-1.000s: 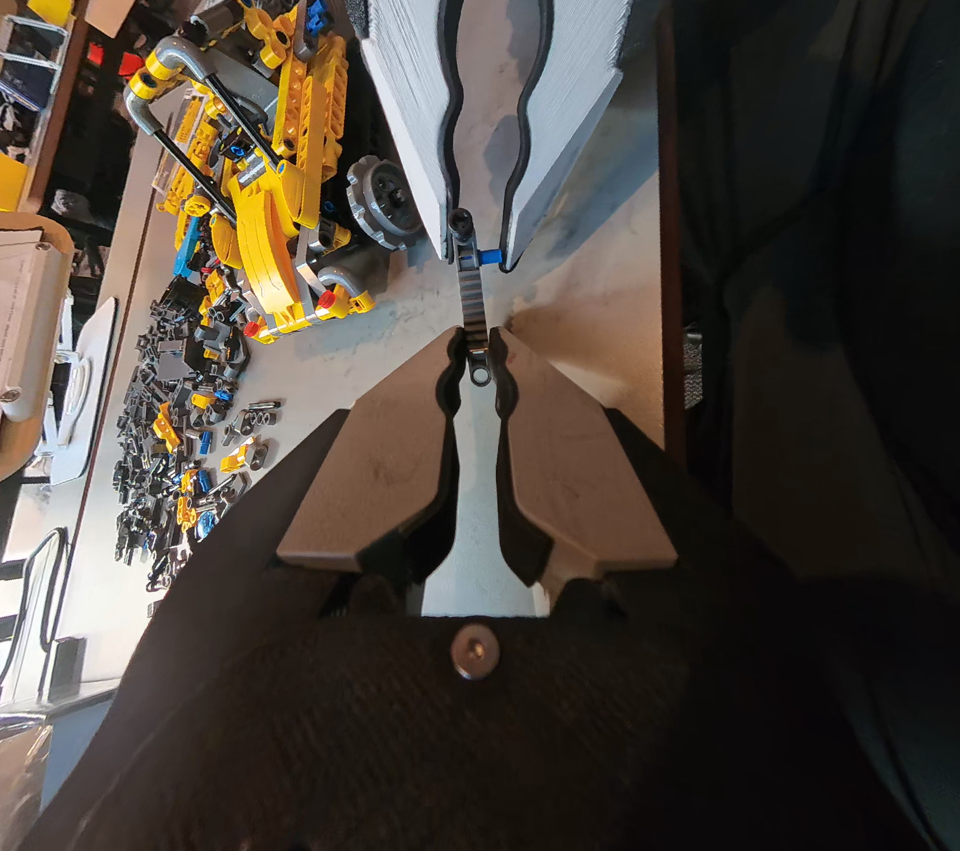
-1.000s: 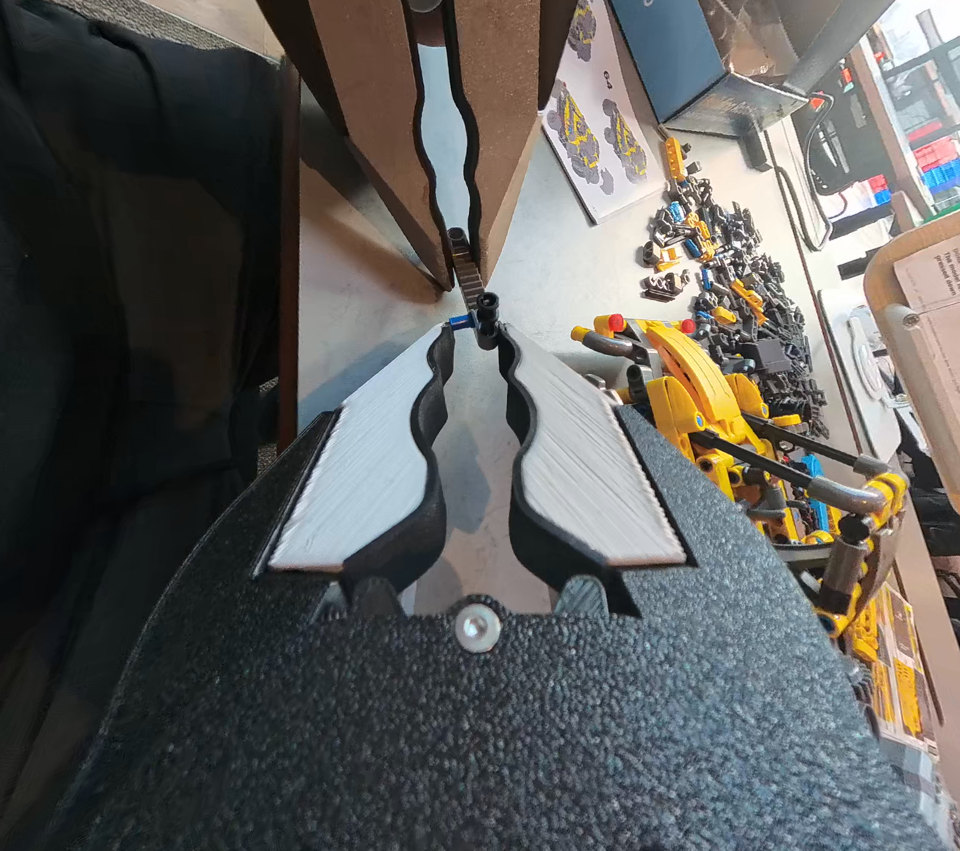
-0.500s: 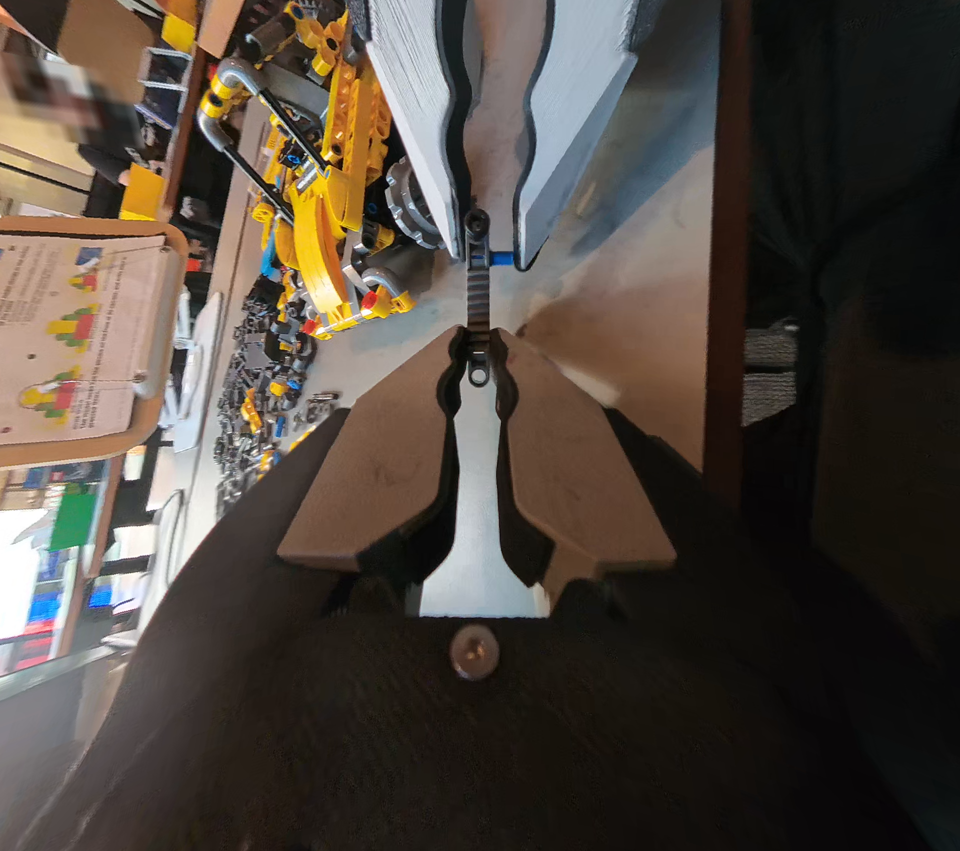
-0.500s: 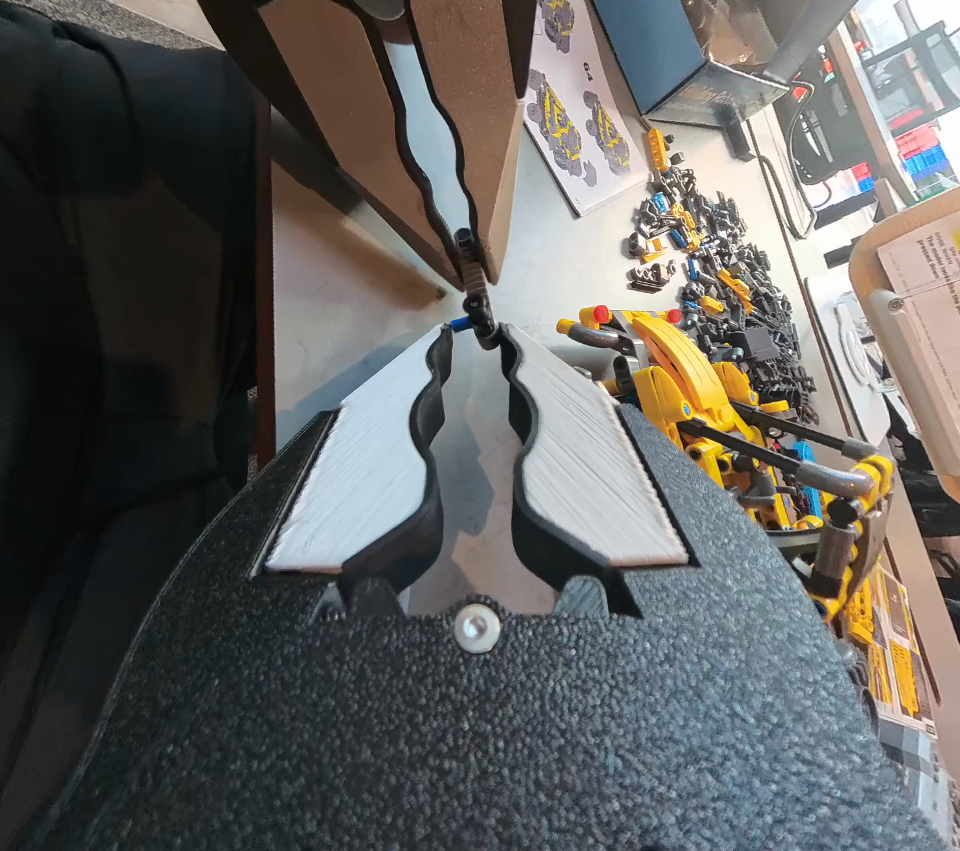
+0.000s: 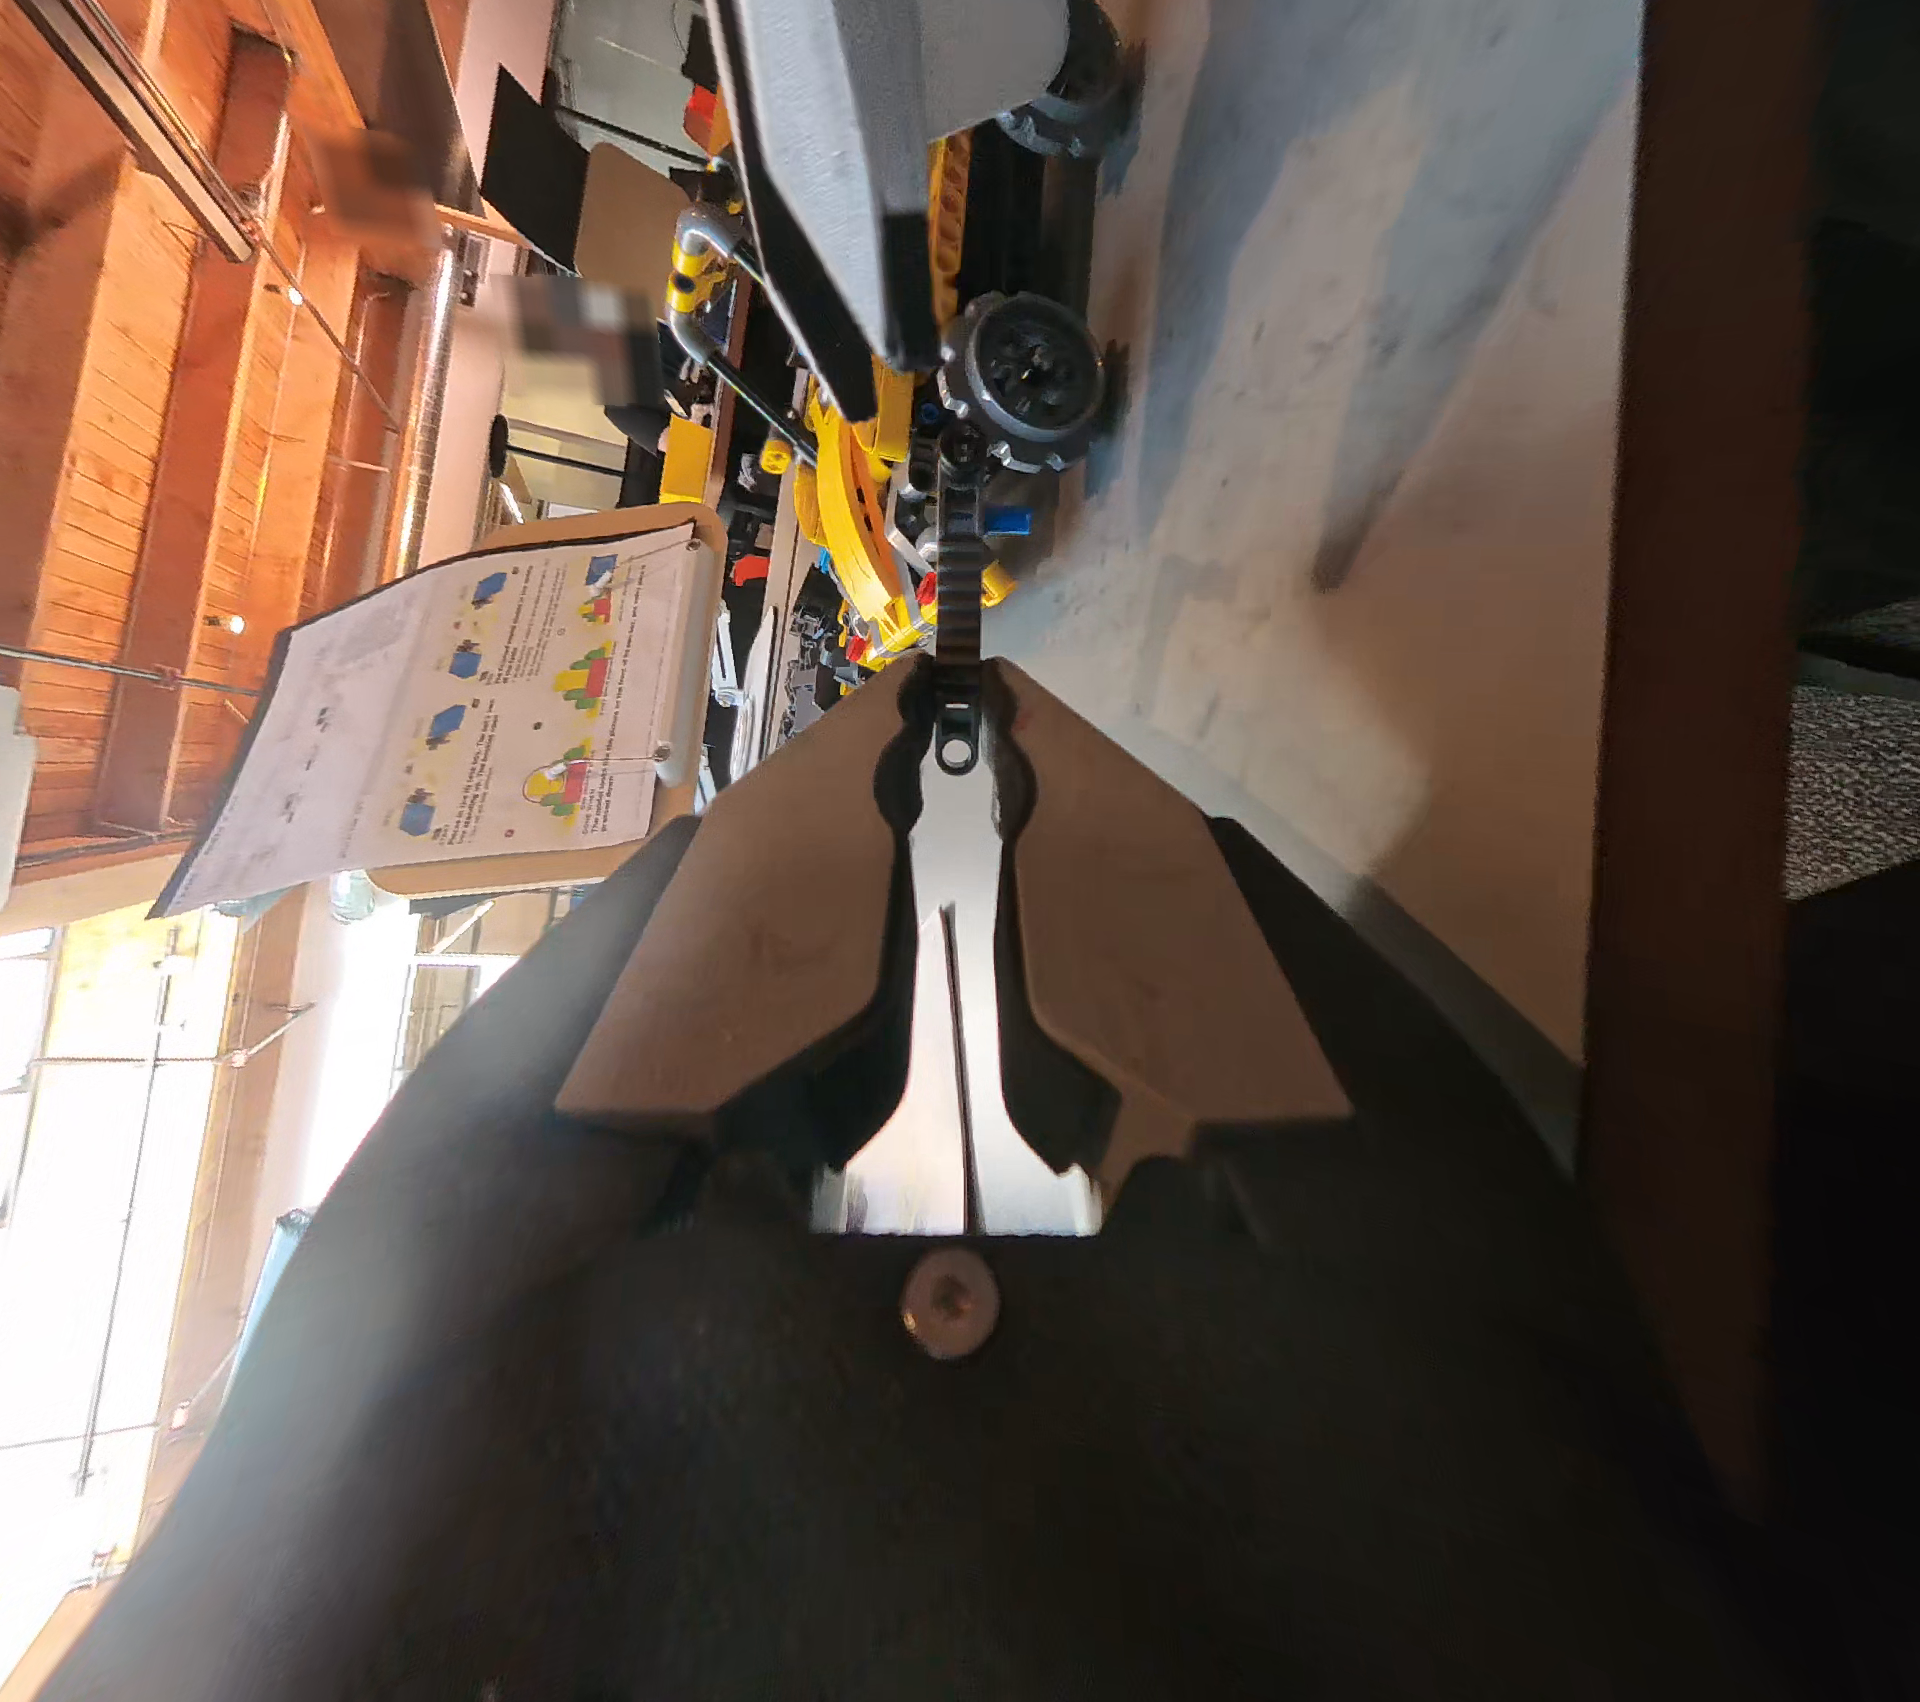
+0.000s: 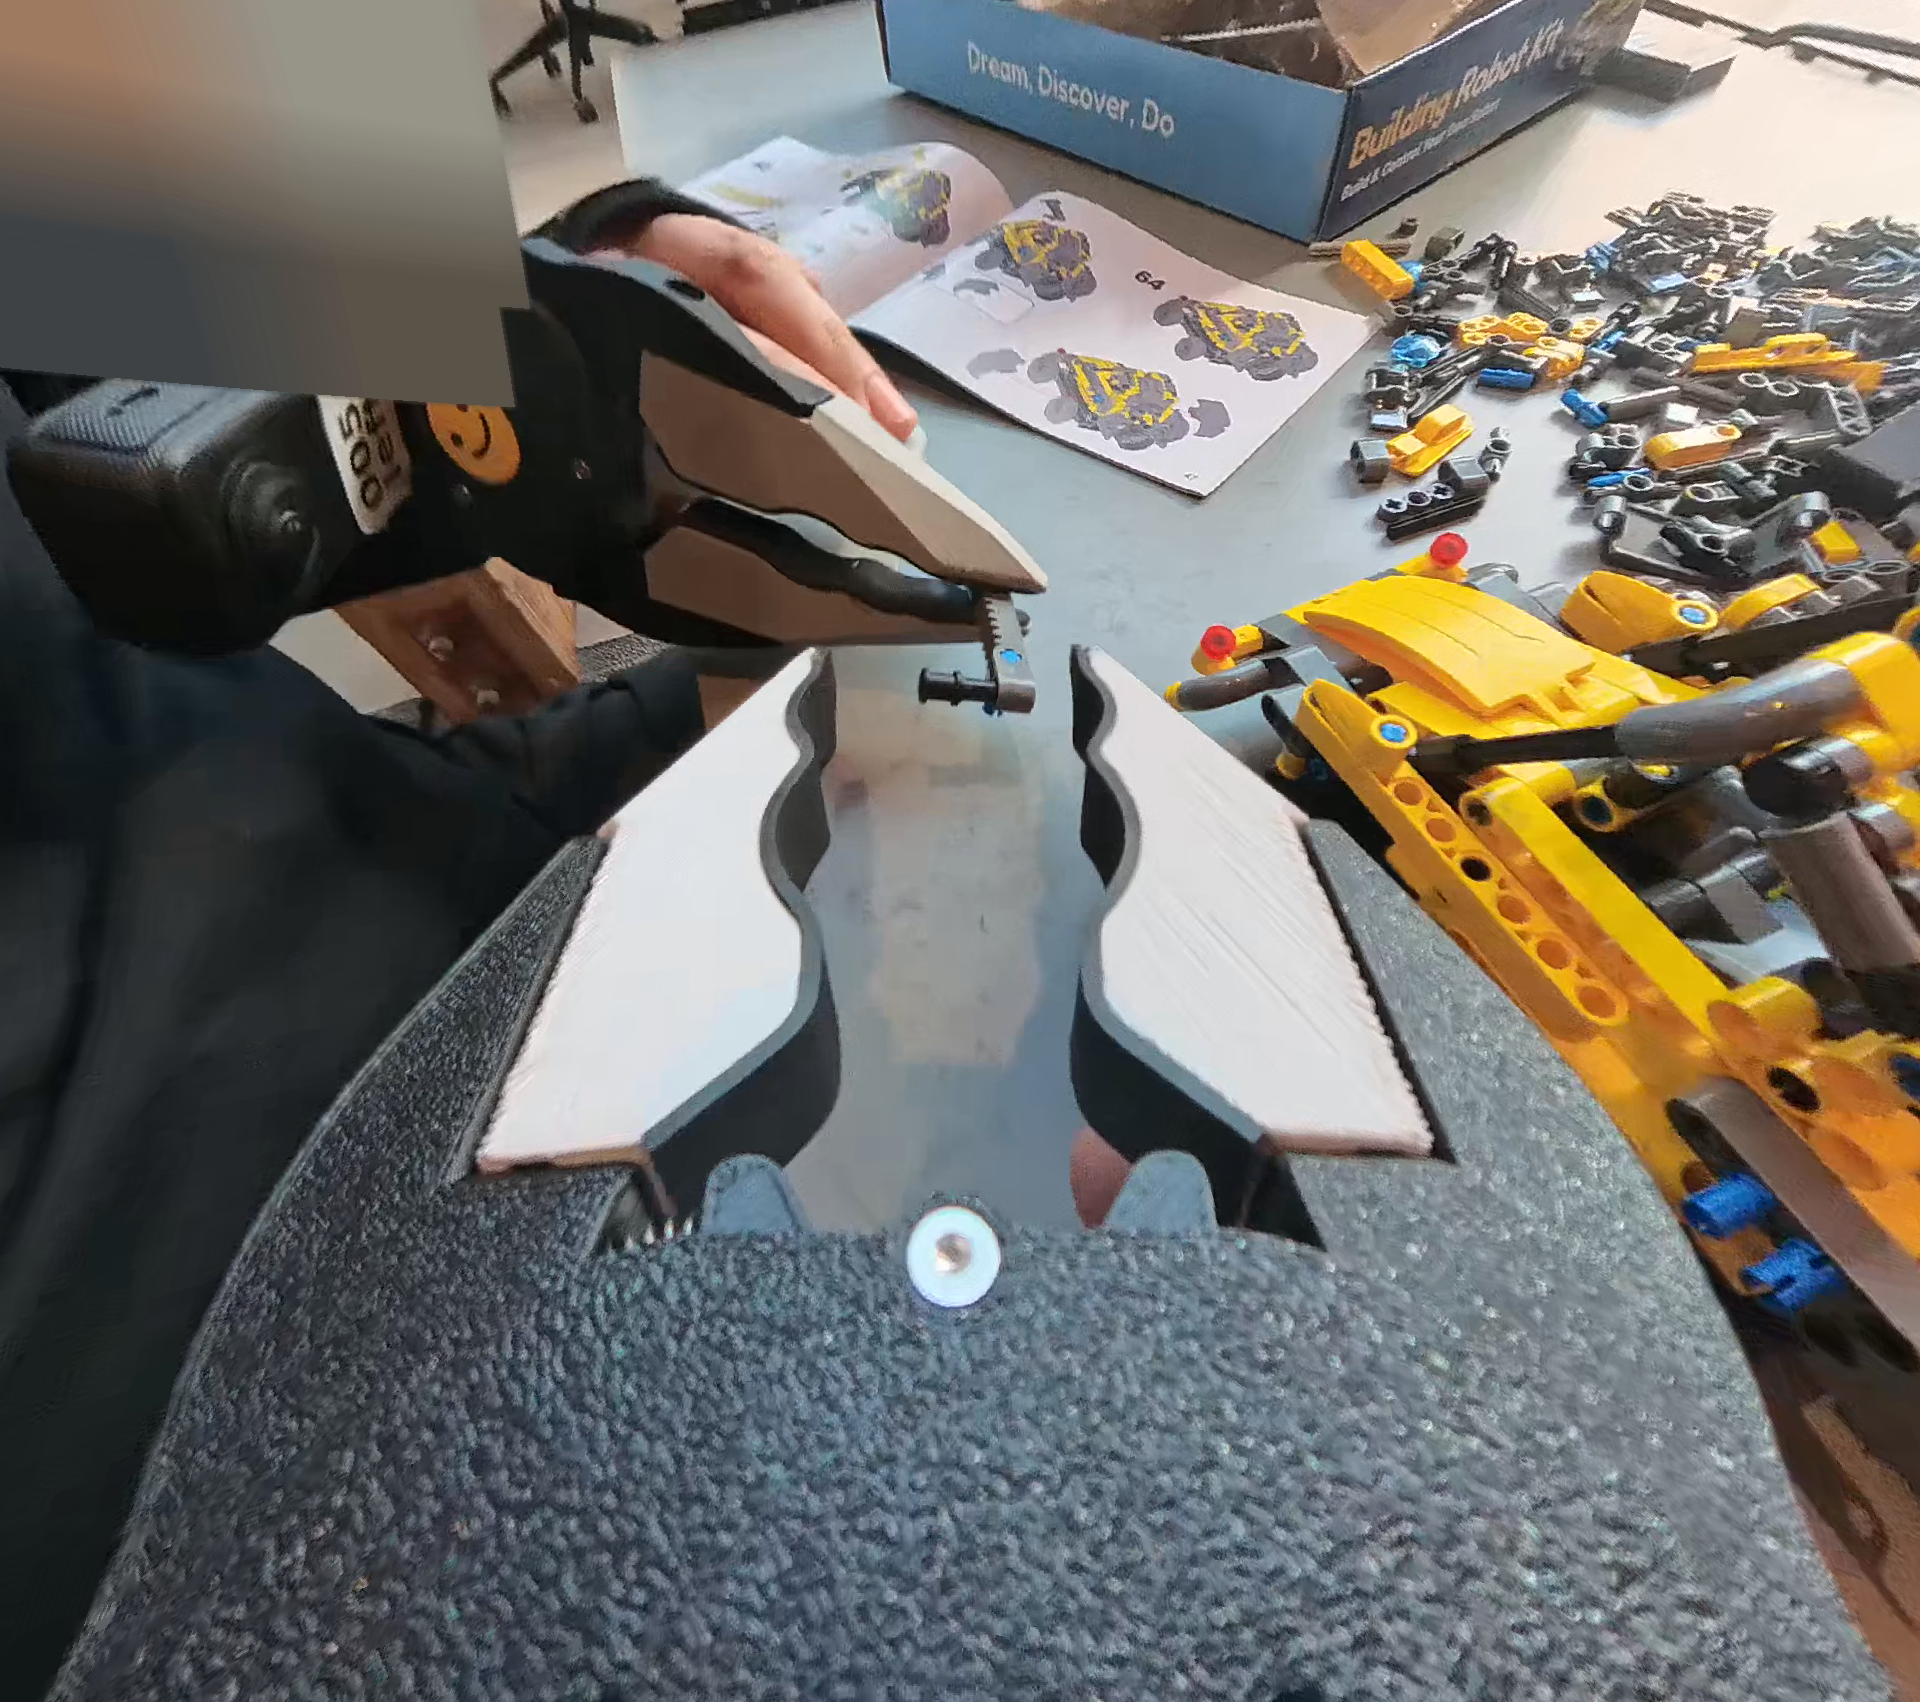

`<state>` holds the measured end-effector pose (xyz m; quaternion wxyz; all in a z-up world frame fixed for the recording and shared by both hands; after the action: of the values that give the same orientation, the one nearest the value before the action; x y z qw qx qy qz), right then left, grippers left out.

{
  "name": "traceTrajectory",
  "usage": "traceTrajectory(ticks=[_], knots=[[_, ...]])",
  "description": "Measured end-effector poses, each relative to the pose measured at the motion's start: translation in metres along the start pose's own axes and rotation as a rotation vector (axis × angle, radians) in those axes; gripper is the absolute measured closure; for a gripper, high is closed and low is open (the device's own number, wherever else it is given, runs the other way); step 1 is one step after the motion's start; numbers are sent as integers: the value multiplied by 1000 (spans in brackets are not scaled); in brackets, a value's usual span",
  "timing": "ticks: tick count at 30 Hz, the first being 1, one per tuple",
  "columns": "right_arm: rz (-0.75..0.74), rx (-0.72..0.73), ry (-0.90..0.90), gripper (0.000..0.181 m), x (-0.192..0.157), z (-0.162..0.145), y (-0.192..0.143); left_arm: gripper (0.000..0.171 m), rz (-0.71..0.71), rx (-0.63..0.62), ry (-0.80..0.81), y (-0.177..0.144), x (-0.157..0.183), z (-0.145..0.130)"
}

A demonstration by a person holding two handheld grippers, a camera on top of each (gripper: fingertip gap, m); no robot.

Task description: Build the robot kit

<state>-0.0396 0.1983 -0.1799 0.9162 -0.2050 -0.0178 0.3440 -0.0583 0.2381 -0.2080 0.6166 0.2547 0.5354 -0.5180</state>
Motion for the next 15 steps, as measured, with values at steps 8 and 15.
traceTrajectory(ticks=[8,15], knots=[[6,-1,-29,137,-1,2,7,166,49,6,-18,3,-11,-6],[-43,48,-107,142,0,9,7,166,124,32,53,4,-19,-4]])
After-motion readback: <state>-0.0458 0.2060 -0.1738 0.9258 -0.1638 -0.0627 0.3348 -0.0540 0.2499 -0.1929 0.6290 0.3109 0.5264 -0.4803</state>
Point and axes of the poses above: each gripper's, where its closed fingertips meet, y out along the fingers, z out of its top, x = y × z across the jaws, the point moved 1 cm from there along -y, back along the fingers, and after that the axes turned 2 degrees about -x, right-handed, at the moved point
